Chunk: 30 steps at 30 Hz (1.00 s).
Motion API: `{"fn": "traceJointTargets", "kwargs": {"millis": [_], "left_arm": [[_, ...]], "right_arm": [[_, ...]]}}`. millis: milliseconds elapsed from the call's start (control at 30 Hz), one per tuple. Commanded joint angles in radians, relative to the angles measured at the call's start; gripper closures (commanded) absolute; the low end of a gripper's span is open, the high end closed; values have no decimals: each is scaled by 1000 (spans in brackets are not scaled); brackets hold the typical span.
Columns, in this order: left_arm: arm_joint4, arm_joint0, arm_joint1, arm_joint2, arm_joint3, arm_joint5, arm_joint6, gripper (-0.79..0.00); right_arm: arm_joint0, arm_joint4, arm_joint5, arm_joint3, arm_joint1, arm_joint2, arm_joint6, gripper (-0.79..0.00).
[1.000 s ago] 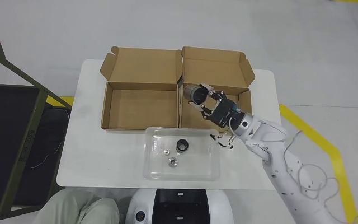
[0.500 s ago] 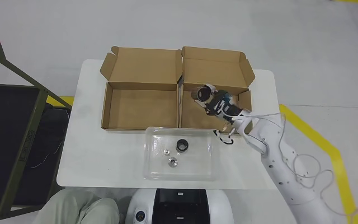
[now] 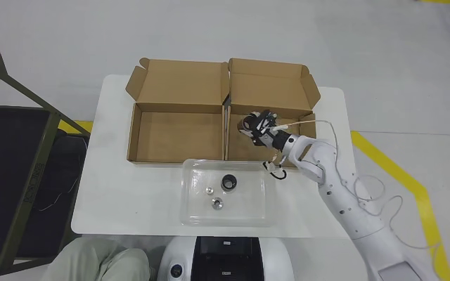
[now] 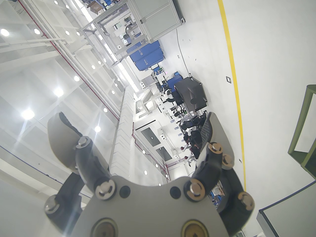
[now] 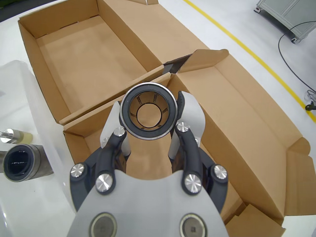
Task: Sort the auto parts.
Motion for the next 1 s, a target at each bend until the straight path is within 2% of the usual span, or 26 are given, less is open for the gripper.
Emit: {"fn": "traceJointTargets", "kwargs": {"millis": [0,967], "left_arm": [[0,0,0,0,0,0,0,-785],[0,0,0,0,0,0,0,-785]], "right_arm": [[12,0,11,21,-4,-10,12,0],[105,116,8,185,-54,-98,173,0]]}}
